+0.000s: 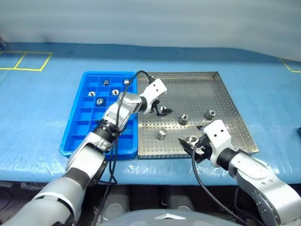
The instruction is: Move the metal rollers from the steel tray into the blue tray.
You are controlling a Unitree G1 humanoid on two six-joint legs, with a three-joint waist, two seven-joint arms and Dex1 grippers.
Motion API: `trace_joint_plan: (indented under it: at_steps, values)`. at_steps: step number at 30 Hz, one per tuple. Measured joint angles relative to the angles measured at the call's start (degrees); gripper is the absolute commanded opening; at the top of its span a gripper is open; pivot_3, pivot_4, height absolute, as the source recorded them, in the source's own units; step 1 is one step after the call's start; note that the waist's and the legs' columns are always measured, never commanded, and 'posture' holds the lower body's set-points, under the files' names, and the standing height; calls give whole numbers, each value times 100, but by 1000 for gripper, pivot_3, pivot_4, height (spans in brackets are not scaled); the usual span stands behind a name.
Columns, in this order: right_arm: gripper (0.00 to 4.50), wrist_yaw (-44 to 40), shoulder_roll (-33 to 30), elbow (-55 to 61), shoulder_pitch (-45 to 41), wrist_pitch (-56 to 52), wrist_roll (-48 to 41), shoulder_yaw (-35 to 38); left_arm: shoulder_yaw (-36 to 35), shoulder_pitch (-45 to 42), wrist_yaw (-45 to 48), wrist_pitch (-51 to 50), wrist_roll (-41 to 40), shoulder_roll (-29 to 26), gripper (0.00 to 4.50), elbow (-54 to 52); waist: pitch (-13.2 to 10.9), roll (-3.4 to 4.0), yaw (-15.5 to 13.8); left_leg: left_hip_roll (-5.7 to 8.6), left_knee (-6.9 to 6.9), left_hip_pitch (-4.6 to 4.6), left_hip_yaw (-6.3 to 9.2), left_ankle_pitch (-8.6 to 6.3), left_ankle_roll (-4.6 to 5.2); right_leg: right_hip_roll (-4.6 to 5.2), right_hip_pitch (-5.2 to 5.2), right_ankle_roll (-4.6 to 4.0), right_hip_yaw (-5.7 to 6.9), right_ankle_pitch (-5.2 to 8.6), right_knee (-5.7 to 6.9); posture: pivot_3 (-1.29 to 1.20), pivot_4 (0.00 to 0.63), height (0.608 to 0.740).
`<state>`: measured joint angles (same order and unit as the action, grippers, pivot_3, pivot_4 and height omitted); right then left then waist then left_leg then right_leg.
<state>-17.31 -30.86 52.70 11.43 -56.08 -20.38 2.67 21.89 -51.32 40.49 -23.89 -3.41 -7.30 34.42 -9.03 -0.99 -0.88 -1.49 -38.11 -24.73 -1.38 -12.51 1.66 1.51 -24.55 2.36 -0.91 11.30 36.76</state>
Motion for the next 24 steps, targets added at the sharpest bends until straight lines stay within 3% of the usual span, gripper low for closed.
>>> trace_joint_plan:
  at_steps: [8, 11, 17, 24]
  values:
    - [4467, 186, 168, 65, 112, 63, 114, -30, -142, -307, -385, 775, 333, 506, 4500, 1570, 0, -1, 78, -1, -1, 0, -1, 0, 0, -1, -1, 1, -1, -1, 2, -50, 150, 740]
    - [4500, 229, 199, 69, 115, 64, 142, -75, -140, -327, -432, 871, 506, 545, 3905, 1879, 0, -1, 125, -1, 0, 0, 0, 0, 0, 0, -2, 2, -2, -1, 2, -51, 150, 740]
    - [4500, 236, 211, 92, 110, 64, 175, -80, -146, -346, -380, 923, 704, 556, 1916, 2024, -1, -2, 152, -2, -2, 2, 0, 0, 0, 0, 0, 4, -3, -2, 2, -51, 150, 740]
    - [4500, 228, 215, 78, -47, 66, 187, -174, -633, -136, -297, 733, 459, 441, 1811, 1356, -1, -2, 154, -9, 2, 0, 0, 0, 0, 0, -4, 5, -4, -3, 5, 4, 150, 740]
